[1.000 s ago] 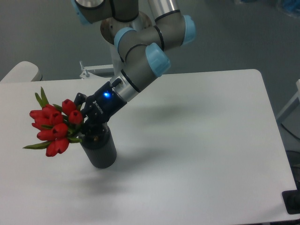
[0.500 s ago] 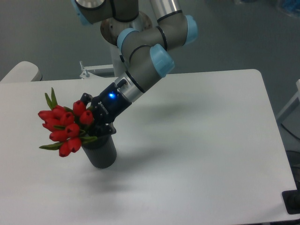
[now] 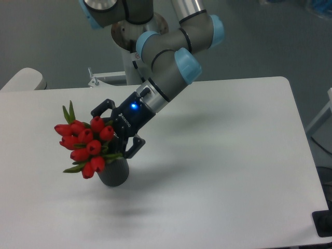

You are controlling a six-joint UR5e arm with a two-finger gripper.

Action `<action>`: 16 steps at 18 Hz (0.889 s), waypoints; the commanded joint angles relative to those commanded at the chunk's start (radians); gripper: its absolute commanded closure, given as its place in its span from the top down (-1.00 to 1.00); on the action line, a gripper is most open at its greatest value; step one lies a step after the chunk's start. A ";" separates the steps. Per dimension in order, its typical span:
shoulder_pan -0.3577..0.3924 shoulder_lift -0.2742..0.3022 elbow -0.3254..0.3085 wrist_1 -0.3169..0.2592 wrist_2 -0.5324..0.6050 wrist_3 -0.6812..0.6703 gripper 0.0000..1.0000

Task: Insert the flowers into the vase

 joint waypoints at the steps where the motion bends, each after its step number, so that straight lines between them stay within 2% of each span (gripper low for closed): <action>1: 0.003 -0.002 0.000 0.000 0.002 0.009 1.00; 5: 0.031 0.005 -0.029 -0.002 0.038 0.084 1.00; 8: 0.051 0.011 -0.023 -0.002 0.090 0.100 1.00; 13: 0.104 0.014 0.054 -0.003 0.153 0.100 1.00; 16: 0.146 0.000 0.124 -0.005 0.199 0.098 1.00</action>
